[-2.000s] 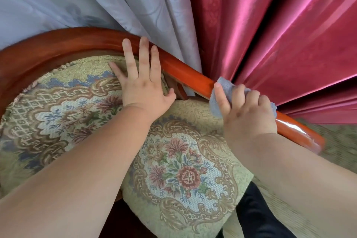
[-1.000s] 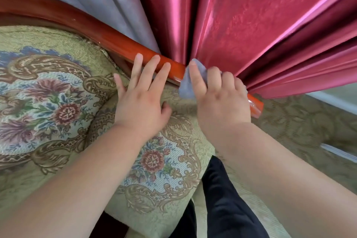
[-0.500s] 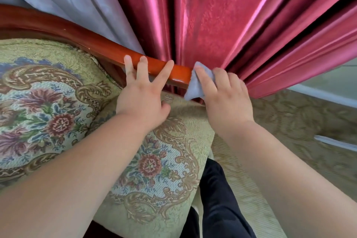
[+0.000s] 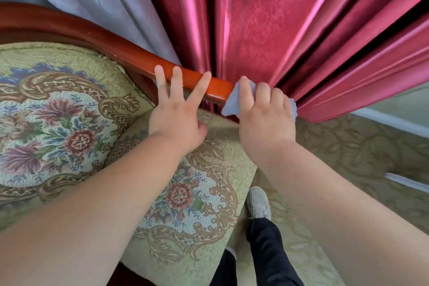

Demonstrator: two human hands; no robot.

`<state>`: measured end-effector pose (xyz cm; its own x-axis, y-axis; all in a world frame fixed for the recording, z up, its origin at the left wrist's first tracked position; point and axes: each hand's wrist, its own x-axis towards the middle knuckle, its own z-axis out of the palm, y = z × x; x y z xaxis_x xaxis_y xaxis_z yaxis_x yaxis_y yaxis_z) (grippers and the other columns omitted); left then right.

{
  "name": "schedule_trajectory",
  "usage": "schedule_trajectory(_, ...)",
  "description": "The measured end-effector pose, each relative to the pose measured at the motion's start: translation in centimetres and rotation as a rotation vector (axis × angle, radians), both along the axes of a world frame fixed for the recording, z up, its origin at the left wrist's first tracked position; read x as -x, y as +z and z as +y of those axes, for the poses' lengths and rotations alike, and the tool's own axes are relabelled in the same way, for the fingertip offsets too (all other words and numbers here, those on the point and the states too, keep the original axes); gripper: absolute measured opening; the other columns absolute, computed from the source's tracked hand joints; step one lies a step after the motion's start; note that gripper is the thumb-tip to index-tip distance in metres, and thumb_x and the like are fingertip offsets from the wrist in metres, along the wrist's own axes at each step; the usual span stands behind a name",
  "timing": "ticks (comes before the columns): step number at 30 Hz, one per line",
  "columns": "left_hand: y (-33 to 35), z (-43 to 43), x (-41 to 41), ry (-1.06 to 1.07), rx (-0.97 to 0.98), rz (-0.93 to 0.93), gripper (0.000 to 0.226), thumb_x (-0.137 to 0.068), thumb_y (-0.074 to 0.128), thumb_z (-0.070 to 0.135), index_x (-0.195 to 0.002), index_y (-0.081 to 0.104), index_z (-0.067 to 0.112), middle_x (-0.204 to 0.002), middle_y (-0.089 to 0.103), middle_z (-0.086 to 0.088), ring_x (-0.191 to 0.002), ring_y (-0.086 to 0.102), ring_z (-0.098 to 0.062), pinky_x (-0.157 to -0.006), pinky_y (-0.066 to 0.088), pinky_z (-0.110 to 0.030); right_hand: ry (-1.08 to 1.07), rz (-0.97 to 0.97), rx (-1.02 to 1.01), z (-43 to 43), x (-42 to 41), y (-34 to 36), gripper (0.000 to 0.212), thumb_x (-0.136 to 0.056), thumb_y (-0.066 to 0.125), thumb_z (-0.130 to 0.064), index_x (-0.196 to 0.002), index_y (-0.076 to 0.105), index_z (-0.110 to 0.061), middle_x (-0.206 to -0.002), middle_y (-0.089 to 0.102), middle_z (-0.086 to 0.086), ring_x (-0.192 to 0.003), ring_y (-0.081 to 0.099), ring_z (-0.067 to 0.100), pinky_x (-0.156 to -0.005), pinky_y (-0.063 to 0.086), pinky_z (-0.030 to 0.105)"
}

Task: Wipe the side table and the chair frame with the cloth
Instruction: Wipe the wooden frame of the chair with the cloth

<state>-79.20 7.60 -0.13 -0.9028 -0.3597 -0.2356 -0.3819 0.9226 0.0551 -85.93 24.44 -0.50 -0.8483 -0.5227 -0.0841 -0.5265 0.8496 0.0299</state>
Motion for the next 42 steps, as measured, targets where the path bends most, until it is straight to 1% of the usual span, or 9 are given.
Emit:
schedule_trajectory(3,-0.1,0.2,0.0,0.017,-0.023,0.014,0.113,-0.080,0.072,0.044,-0.156,-0.010,0.055,-0.170,-0.011,-0.010,-0.153,-0.025,-0.044,-0.093,0.055,-0.048,0.168,0.015,0.035,-1.7,0.7,0.0,0.076,-0.084,0.026,-0.020,-0.160,0.024,-0.011,-0.124,0.053,0.018,-0.101,0.053,0.040,-0.093,0.044,0.050)
schedule_trajectory(8,0.6,0.4,0.2,0.037,-0.027,-0.015,0.106,-0.084,0.066,0.046,-0.156,-0.012,0.055,-0.170,-0.015,-0.010,-0.153,-0.028,-0.043,-0.088,0.057,-0.045,0.207,-0.046,0.116,4.3,2.2,-1.2,0.077,-0.093,0.060,-0.023,-0.160,0.025,-0.010,-0.117,0.055,0.016,-0.094,0.055,0.038,-0.083,0.051,0.051)
schedule_trajectory(12,0.3,0.5,0.4,0.054,-0.011,-0.035,0.107,-0.085,0.065,0.048,-0.155,-0.016,0.055,-0.169,-0.017,-0.010,-0.152,-0.030,-0.043,-0.083,0.060,-0.046,0.147,-0.207,-0.099,7.6,1.9,-1.5,0.071,-0.103,0.013,-0.042,-0.162,0.005,-0.002,-0.140,0.044,0.018,-0.108,0.048,0.033,-0.098,0.046,0.044)
schedule_trajectory(15,0.1,0.6,0.5,0.050,0.009,-0.052,0.112,-0.083,0.066,0.049,-0.153,-0.021,0.055,-0.169,-0.020,-0.011,-0.150,-0.033,-0.044,-0.082,0.060,-0.047,0.047,-0.162,-0.087,4.6,1.1,0.0,0.076,-0.098,0.044,-0.025,-0.159,0.009,0.005,-0.129,0.048,0.024,-0.116,0.046,0.041,-0.107,0.039,0.049)
schedule_trajectory(21,-0.6,0.0,0.2,0.093,-0.092,0.009,0.116,-0.081,0.075,0.049,-0.158,-0.011,0.053,-0.169,-0.014,-0.003,-0.153,-0.031,-0.036,-0.100,0.053,-0.050,0.209,-0.173,-0.142,-6.6,1.8,1.5,0.071,-0.100,0.033,-0.025,-0.159,0.002,-0.001,-0.143,0.041,0.023,-0.124,0.045,0.041,-0.104,0.037,0.050)
schedule_trajectory(25,-0.6,-1.0,-1.1,0.121,-0.186,0.168,0.102,-0.083,0.073,0.028,-0.163,0.010,0.041,-0.172,0.000,0.007,-0.158,-0.017,-0.021,-0.118,0.037,-0.052,0.320,-0.114,-0.096,-4.6,2.4,1.1,0.080,-0.102,0.046,-0.035,-0.162,-0.002,-0.011,-0.144,0.040,0.015,-0.121,0.048,0.039,-0.107,0.039,0.057)
schedule_trajectory(32,2.2,1.1,-7.8,0.270,-0.260,-0.077,0.096,-0.097,0.058,0.032,-0.160,-0.013,0.048,-0.168,-0.030,0.008,-0.155,-0.027,-0.019,-0.128,0.006,-0.056,0.398,-0.308,-0.207,4.9,3.7,2.6,0.079,-0.093,0.036,-0.026,-0.163,0.000,-0.030,-0.165,0.015,0.004,-0.119,0.052,0.030,-0.093,0.053,0.044)
schedule_trajectory(36,5.6,0.1,-13.6,0.370,-0.279,-0.173,0.087,-0.102,0.052,0.038,-0.161,-0.012,0.046,-0.174,-0.010,0.003,-0.158,-0.017,-0.021,-0.129,0.013,-0.053,0.309,-0.326,-0.157,1.4,3.8,6.1,0.098,-0.092,0.055,-0.009,-0.161,-0.011,-0.032,-0.143,0.044,0.008,-0.096,0.067,0.027,-0.069,0.055,0.037)
schedule_trajectory(42,11.6,-2.6,-20.7,0.555,-0.255,-0.178,0.076,-0.103,0.050,0.038,-0.166,0.008,0.035,-0.171,0.022,-0.006,-0.153,0.032,-0.028,-0.117,0.042,-0.042,0.458,-0.299,0.017,-7.5,-0.2,11.4,0.035,-0.098,0.045,-0.004,-0.131,0.036,-0.008,-0.120,0.059,0.018,-0.099,0.066,0.042,-0.069,0.042,0.041)
